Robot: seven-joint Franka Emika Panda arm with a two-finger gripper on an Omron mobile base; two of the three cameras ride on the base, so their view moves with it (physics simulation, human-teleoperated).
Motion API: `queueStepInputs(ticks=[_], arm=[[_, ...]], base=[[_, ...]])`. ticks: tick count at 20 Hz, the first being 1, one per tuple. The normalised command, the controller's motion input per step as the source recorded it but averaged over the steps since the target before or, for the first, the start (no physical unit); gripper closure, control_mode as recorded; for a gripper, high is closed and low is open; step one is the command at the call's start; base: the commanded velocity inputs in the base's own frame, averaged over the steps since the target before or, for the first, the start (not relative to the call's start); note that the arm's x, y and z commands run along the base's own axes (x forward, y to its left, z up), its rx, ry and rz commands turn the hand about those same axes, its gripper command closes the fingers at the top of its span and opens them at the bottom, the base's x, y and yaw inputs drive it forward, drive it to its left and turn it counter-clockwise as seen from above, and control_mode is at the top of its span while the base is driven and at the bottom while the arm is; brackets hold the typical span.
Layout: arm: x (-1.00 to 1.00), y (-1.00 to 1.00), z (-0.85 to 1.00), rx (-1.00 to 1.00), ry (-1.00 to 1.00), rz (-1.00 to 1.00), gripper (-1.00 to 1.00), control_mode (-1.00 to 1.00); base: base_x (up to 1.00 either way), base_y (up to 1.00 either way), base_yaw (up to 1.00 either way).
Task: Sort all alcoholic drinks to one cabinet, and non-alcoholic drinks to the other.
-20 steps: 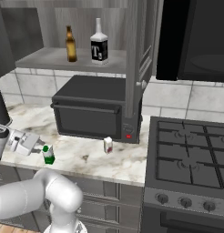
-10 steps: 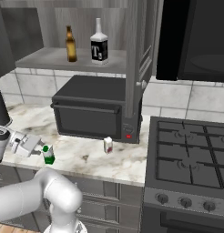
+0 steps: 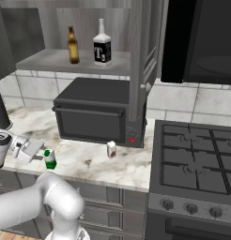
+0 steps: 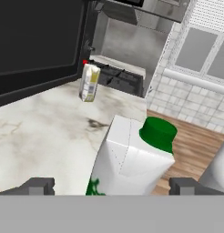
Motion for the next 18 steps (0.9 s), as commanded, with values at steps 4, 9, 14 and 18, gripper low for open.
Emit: queueStepInputs(ticks=[4, 9, 14, 18], arm=[[0.0, -0.06, -0.01, -0.01, 0.0, -0.03, -1.0, -1.0], [0.0, -0.07, -0.06, -0.01, 0.0, -0.03, -1.0, -1.0], [0.0, -0.08, -0.04, -0.01, 0.0, -0.02, -1.0, -1.0], [0.0, -0.09, 0.0, -0.04, 0.0, -0.01, -1.0, -1.0]], base=[[0.0, 0.0, 0.0], [0.0, 0.0, 0.0], [0.0, 0.0, 0.0], [0.0, 0.0, 0.0]])
